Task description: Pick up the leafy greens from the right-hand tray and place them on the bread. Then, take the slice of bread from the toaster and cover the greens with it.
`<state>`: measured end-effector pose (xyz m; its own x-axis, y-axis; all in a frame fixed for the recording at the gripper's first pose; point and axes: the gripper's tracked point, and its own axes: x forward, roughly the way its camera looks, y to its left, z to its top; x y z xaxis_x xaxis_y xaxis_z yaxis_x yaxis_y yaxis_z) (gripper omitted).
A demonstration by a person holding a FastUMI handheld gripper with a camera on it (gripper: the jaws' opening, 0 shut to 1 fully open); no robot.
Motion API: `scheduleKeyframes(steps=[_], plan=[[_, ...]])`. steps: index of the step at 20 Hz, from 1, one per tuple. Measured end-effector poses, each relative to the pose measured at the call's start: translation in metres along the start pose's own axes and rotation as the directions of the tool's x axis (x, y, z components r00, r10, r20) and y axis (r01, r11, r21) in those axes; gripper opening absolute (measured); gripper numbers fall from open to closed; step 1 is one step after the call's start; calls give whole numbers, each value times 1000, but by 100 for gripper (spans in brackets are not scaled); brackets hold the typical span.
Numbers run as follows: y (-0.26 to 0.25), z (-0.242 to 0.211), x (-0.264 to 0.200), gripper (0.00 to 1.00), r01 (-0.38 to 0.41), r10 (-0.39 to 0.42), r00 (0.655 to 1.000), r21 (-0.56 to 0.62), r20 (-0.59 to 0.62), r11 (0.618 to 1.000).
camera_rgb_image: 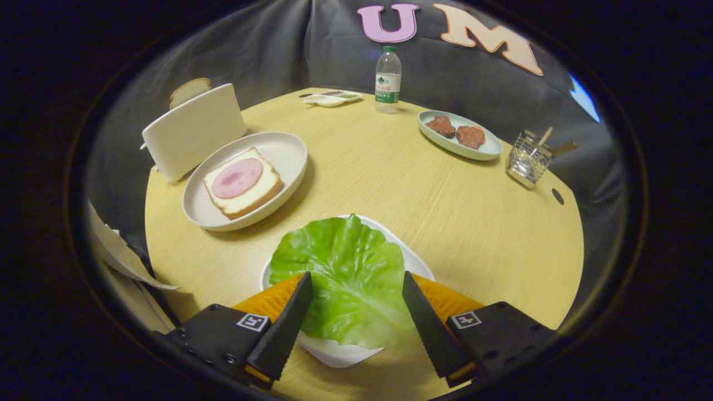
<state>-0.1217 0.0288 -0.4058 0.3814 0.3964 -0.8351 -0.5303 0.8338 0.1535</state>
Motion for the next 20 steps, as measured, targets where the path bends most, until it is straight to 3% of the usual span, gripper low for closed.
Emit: scheduleKeyframes(steps=[1,11,14,20], plan=[[0,0,1,94,1,-1,1000,8,-1,1000],[-4,3,2,19,48,-48,999,23,-14,999],[-7,3,1,4,74,-74,997,13,-3,997],[-4,12,-12,4,90,-89,996,31,-14,995]])
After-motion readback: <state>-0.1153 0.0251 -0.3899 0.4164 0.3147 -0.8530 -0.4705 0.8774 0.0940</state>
